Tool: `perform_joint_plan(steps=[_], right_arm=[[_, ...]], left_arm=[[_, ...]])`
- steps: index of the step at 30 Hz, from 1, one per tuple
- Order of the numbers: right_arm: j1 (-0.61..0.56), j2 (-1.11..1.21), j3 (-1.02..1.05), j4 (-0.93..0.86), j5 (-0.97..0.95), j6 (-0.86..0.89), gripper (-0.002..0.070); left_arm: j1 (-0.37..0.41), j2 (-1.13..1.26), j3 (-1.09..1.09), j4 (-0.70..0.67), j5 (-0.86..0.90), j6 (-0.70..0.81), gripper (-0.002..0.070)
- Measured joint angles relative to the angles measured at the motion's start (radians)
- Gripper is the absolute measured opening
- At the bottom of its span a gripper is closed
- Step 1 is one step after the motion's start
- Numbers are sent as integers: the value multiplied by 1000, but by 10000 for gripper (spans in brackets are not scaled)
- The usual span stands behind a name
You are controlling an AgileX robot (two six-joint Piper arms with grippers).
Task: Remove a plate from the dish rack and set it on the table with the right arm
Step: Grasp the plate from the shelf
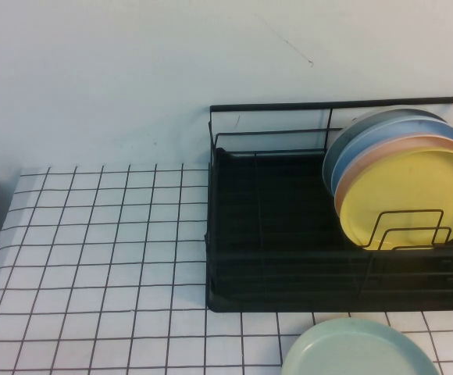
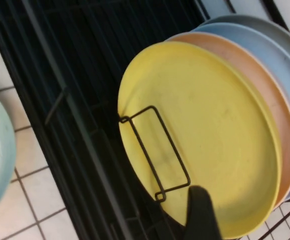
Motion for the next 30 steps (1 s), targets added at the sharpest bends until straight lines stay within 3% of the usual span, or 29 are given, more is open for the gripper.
perform_joint_plan(steps=[16,30], right_arm=[[0,316,-158,105,-97,-157,431],[0,407,-177,177,-113,-273,431]], left_arm=[[0,0,0,0,0,0,-3],[0,0,0,0,0,0,-3]])
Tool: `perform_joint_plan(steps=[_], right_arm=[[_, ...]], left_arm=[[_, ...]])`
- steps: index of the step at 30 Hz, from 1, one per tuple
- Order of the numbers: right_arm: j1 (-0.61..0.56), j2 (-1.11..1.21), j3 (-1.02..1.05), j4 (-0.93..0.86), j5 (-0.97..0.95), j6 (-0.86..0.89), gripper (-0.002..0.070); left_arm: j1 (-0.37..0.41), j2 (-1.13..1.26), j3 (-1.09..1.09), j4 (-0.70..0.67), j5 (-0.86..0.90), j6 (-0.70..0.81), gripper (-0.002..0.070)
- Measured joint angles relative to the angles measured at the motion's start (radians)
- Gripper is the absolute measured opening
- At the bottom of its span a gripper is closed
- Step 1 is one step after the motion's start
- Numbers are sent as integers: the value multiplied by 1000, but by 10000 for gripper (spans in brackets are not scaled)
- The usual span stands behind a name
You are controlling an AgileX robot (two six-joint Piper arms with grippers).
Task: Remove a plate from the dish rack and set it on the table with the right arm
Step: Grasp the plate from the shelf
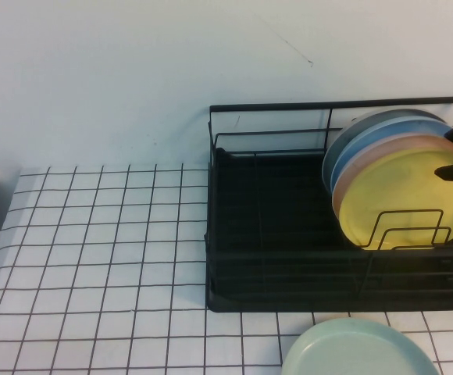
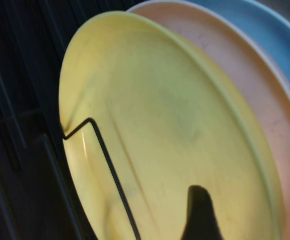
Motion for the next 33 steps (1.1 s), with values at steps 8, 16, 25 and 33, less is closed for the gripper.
perform_joint_plan(steps=[8,16,25,33], right_arm=[[0,30,-4,4,-3,-1,316],[0,41,-2,4,-3,-2,279],[0,-12,0,-7,-14,-9,97],[0,-261,0,-45,34,134,97]], left_arm=[[0,0,0,0,0,0,-3],[0,0,0,0,0,0,-3],[0,0,0,0,0,0,-3],[0,0,0,0,0,0,-3]])
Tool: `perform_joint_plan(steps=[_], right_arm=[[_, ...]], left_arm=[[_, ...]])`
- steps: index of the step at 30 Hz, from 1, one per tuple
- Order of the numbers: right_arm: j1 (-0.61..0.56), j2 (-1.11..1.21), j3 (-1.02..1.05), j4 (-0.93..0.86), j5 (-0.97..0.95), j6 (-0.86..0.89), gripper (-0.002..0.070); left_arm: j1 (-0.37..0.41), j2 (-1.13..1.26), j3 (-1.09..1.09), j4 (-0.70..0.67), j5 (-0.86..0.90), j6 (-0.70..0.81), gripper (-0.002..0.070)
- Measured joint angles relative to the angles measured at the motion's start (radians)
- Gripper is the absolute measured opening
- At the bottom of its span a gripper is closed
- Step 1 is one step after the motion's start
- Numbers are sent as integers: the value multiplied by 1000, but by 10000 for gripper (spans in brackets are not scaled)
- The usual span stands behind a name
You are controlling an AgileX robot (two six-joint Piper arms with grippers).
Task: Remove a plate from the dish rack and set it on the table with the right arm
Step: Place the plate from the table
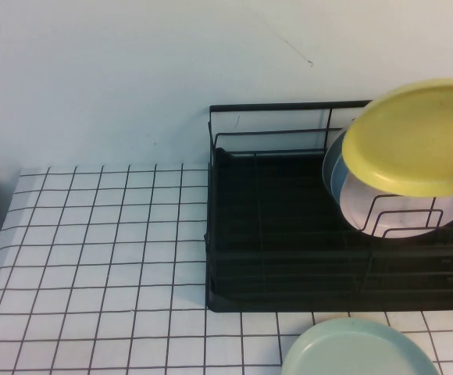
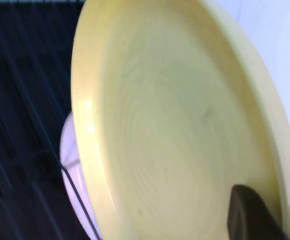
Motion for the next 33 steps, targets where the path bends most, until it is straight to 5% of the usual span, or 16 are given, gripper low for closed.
perform_joint_plan(steps=[8,12,21,33], right_arm=[[-51,-207,3,-14,309,694,97],[-89,-220,155,9,517,847,97],[-91,-206,600,127,390,751,97],[-91,-72,631,229,278,575,98]], left_arm=[[0,0,0,0,0,0,-3],[0,0,0,0,0,0,-3],[0,0,0,0,0,0,-3],[0,0,0,0,0,0,-3]])
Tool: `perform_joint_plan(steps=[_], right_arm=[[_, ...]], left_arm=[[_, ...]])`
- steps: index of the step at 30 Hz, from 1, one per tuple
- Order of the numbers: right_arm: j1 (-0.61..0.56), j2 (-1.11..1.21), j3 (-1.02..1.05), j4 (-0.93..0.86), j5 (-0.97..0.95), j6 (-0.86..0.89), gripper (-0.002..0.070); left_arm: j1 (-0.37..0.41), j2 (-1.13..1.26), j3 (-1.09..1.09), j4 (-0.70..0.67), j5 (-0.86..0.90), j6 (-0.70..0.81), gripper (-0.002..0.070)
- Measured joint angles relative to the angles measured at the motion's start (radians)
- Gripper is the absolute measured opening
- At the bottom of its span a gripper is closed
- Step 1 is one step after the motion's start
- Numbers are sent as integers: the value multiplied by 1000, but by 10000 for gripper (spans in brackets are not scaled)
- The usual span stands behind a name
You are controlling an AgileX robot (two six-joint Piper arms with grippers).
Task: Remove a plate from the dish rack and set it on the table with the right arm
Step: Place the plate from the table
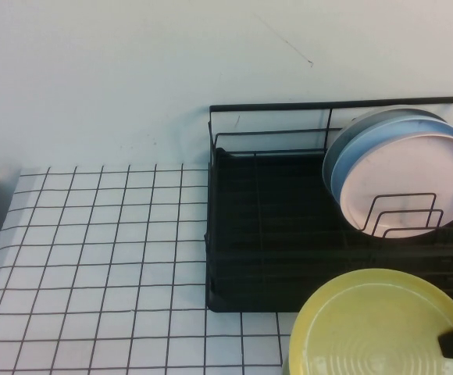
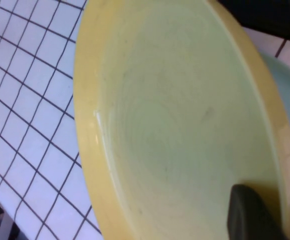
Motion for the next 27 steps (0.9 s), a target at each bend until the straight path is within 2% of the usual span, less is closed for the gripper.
perform_joint_plan(steps=[4,11,14,18,23,25,27], right_arm=[[0,54,0,24,-6,-41,125],[0,135,0,57,-16,-133,280],[0,145,-15,66,-16,-157,307],[0,145,-95,9,46,-140,316],[0,145,-245,-168,187,19,312],[0,145,-290,-207,219,89,286],[0,141,-322,-218,236,138,225]], left_arm=[[0,0,0,0,0,0,-3],[0,0,0,0,0,0,-3],[0,0,0,0,0,0,-3],[0,0,0,0,0,0,-3],[0,0,0,0,0,0,-3],[0,0,0,0,0,0,-3],[0,0,0,0,0,0,-3]])
